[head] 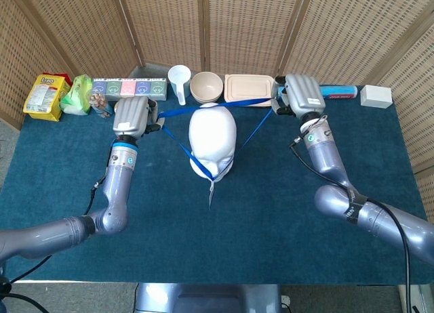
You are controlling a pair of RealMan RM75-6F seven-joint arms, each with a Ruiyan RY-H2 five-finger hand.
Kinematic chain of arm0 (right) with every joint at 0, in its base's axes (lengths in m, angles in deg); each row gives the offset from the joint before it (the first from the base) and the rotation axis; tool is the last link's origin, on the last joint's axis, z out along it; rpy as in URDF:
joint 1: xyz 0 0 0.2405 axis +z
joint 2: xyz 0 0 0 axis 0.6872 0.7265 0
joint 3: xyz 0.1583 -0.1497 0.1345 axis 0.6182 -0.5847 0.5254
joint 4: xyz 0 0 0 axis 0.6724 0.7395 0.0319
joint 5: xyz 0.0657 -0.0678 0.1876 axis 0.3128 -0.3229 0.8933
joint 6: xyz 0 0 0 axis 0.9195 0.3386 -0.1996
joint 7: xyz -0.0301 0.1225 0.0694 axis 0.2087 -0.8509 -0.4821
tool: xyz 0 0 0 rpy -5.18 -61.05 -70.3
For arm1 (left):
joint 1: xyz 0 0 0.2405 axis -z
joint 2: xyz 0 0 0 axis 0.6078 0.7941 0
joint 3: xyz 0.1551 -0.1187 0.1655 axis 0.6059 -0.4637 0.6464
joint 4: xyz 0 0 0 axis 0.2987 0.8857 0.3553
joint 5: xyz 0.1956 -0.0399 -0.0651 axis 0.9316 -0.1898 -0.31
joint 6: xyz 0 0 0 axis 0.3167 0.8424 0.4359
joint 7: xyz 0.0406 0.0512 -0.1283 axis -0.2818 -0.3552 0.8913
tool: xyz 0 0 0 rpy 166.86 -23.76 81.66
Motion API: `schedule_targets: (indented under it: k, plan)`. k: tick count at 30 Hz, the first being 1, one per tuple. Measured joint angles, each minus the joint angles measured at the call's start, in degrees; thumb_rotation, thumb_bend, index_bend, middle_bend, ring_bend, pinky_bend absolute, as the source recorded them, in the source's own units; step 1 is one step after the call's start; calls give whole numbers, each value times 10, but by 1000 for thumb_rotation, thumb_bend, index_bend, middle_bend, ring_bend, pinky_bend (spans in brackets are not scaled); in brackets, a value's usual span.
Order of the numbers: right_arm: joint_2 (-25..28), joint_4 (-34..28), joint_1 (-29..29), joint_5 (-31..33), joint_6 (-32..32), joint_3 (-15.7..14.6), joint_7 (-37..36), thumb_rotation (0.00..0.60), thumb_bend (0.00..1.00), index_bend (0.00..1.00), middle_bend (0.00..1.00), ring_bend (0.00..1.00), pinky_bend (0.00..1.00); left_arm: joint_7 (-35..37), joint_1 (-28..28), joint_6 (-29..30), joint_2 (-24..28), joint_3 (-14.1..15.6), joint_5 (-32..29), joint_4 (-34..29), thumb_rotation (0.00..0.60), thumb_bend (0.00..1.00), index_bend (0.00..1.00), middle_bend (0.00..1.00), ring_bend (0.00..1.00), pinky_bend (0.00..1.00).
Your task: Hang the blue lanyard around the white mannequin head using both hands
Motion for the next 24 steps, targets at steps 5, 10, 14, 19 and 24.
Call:
schedule_targets:
  k: [5, 10, 14, 19, 24]
  plan:
    - [-6, 0, 5, 2, 0, -2, 2, 600, 474, 638, 907, 1000, 1000, -1, 1, -1, -6, 1, 1, 6, 540, 428, 816, 1000, 1000, 1000]
    - [-11, -2, 12, 4, 2, -2, 7, 600, 474, 638, 905, 1000, 1000, -3, 5, -2, -11, -2, 1, 12, 541, 426, 816, 1000, 1000, 1000]
    - [-14, -2, 17, 7, 2, -4, 12, 600, 474, 638, 900, 1000, 1000, -5, 8, -3, -15, -3, 2, 16, 543, 425, 816, 1000, 1000, 1000]
    - [-20, 4, 24, 13, -1, -8, 21, 600, 474, 637, 893, 1000, 1000, -8, 13, -6, -23, -5, -1, 27, 541, 417, 816, 1000, 1000, 1000]
    - [-24, 13, 30, 21, -4, -10, 29, 600, 468, 623, 871, 1000, 1000, -14, 19, -12, -32, -6, -5, 40, 546, 357, 816, 1000, 1000, 1000]
